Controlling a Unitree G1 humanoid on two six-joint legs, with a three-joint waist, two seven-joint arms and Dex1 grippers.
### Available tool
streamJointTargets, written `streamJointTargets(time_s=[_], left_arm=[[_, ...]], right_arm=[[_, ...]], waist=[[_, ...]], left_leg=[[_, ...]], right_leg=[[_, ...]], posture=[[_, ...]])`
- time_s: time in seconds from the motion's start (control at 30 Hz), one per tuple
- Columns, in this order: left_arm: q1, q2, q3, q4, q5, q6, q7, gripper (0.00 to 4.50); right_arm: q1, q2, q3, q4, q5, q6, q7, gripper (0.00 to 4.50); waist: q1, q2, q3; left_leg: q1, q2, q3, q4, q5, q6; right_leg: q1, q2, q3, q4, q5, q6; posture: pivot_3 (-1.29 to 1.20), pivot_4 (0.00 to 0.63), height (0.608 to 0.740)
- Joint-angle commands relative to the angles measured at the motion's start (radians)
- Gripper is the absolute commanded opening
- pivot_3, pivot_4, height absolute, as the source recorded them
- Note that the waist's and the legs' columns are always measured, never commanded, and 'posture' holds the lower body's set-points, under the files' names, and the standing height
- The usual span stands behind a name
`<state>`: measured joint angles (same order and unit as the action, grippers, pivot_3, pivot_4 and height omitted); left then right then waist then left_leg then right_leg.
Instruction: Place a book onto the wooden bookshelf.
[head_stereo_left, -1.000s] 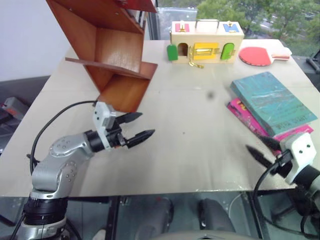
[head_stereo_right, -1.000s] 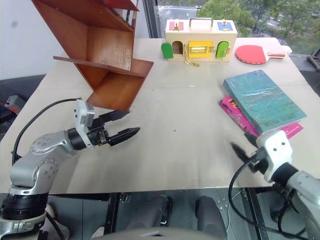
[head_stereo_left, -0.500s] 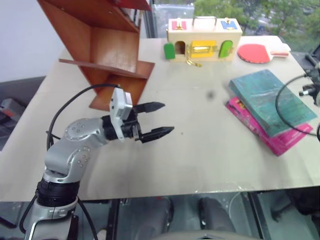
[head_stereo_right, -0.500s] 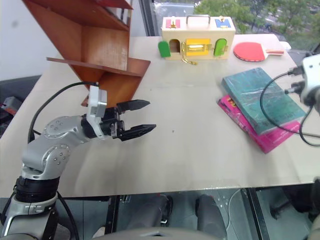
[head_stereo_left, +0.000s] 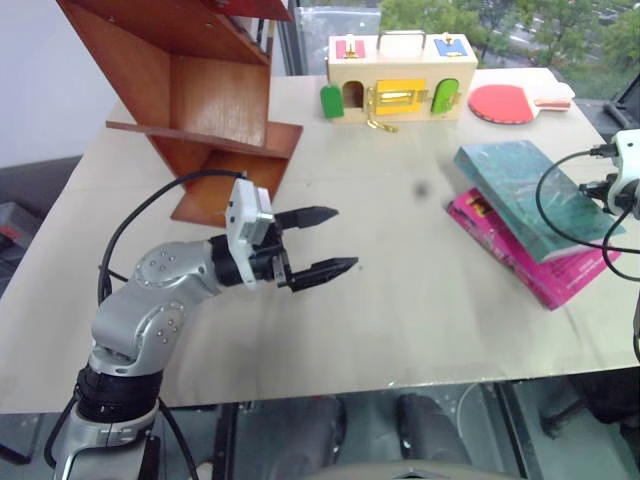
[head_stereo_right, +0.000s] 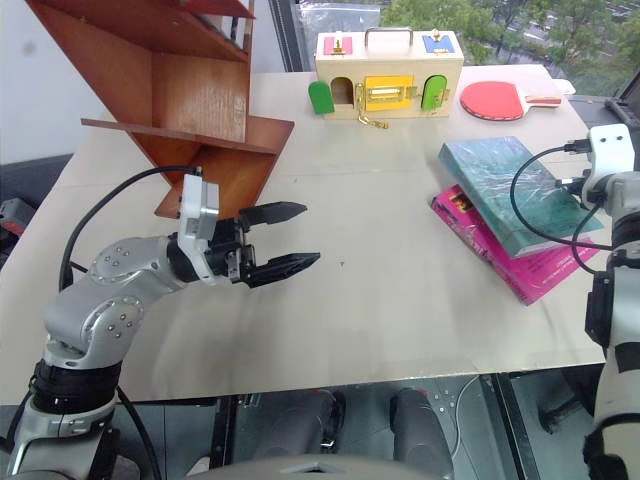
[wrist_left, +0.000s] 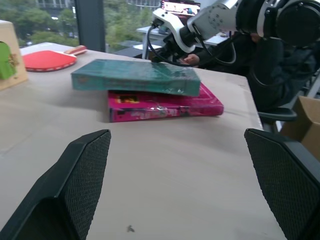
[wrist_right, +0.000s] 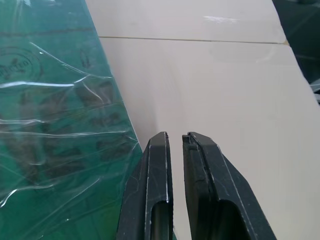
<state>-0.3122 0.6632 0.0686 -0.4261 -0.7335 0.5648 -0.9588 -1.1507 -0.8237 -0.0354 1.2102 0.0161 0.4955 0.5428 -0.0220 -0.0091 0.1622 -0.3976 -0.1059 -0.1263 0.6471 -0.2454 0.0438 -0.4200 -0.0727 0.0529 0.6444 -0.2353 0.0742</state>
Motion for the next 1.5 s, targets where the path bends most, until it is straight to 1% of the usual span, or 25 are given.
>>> streamJointTargets(time_s=[0.03,0.17,0.37,0.43,0.6,0.9,1.03,1.13,1.27,1.37,1.5], left_arm=[[-0.006,0.015,0.026,-0.02,-0.022,-0.007,-0.02,4.5],[-0.009,0.015,0.022,-0.006,-0.015,-0.018,-0.03,4.5],[-0.015,0.014,0.016,0.008,-0.007,-0.026,-0.041,4.5],[-0.02,0.013,0.012,0.011,-0.005,-0.026,-0.043,4.5],[-0.024,0.013,0.01,0.015,-0.003,-0.026,-0.05,4.5],[-0.046,0.008,-0.001,0.037,0.006,-0.029,-0.062,4.5],[-0.044,0.01,0.0,0.039,0.008,-0.029,-0.065,4.5],[-0.038,0.011,0.002,0.038,0.01,-0.03,-0.069,4.5],[-0.032,0.007,-0.004,0.038,0.014,-0.034,-0.071,4.5],[-0.039,0.001,-0.011,0.047,0.023,-0.038,-0.077,4.5],[-0.058,-0.003,-0.023,0.075,0.038,-0.055,-0.094,4.5]], right_arm=[[0.004,0.002,0.008,-0.033,-0.004,0.017,0.104,0.5],[0.04,0.004,0.001,-0.13,0.015,0.051,0.181,0.5],[0.155,-0.002,-0.022,-0.376,0.065,0.157,0.259,0.5],[0.209,-0.007,-0.042,-0.49,0.099,0.225,0.277,0.5],[0.32,-0.016,-0.082,-0.737,0.173,0.372,0.283,0.5],[0.396,0.025,-0.137,-0.98,0.259,0.518,0.211,0.5],[0.417,0.004,-0.196,-1.028,0.275,0.548,0.159,0.5],[0.465,-0.039,-0.209,-1.06,0.252,0.514,0.129,0.5],[0.524,-0.071,-0.286,-1.084,0.262,0.518,0.088,0.5],[0.599,-0.081,-0.263,-1.058,0.226,0.471,0.062,0.5],[0.607,-0.037,-0.238,-0.98,0.233,0.456,0.05,0.5]], waist=[[-0.002,0.0,0.0],[-0.014,0.0,0.0],[-0.017,0.0,0.0],[-0.016,0.0,0.0],[-0.014,0.001,0.0],[-0.012,0.001,0.0],[-0.006,0.001,0.0],[0.007,0.001,0.0],[0.012,0.001,0.0],[0.013,0.001,0.0],[0.007,0.001,0.0]], left_leg=[[0.0,0.0,0.0,0.0,0.0,0.0],[0.0,0.0,0.0,0.002,0.0,0.0],[0.0,0.001,0.0,0.002,0.0,0.0],[0.0,0.001,0.0,0.002,0.0,0.0],[0.0,0.001,0.0,0.002,0.0,0.0],[0.0,0.001,0.0,0.003,0.0,0.0],[0.0,0.0,0.0,0.003,0.0,0.0],[0.0,0.0,0.0,0.003,0.0,0.0],[-0.001,0.0,0.0,0.004,0.0,0.0],[0.0,0.0,0.0,0.004,0.0,0.0],[0.0,0.0,0.002,0.004,0.0,0.0]], right_leg=[[0.0,0.0,0.0,0.0,0.0,0.0],[0.0,0.0,0.0,0.002,0.0,0.0],[0.0,0.0,0.001,0.003,0.0,0.0],[0.0,0.0,0.001,0.003,0.0,0.0],[0.0,0.0,0.001,0.003,0.0,0.0],[-0.001,-0.001,0.001,0.004,0.0,0.0],[-0.001,-0.001,0.001,0.004,0.0,0.0],[-0.001,-0.001,0.0,0.004,0.0,0.0],[-0.001,-0.001,0.0,0.004,0.0,0.0],[-0.001,-0.001,0.0,0.004,0.0,0.0],[-0.001,-0.001,0.001,0.005,0.0,0.0]], posture=[[0.0,0.15,0.74],[0.0,0.15,0.74],[0.0,0.15,0.74],[0.0,0.15,0.74],[0.0,0.15,0.74],[0.0,0.15,0.74],[0.0,0.15,0.74],[0.0,0.15,0.74],[0.0,0.15,0.74],[0.0,0.15,0.74],[0.0,0.15,0.74]])
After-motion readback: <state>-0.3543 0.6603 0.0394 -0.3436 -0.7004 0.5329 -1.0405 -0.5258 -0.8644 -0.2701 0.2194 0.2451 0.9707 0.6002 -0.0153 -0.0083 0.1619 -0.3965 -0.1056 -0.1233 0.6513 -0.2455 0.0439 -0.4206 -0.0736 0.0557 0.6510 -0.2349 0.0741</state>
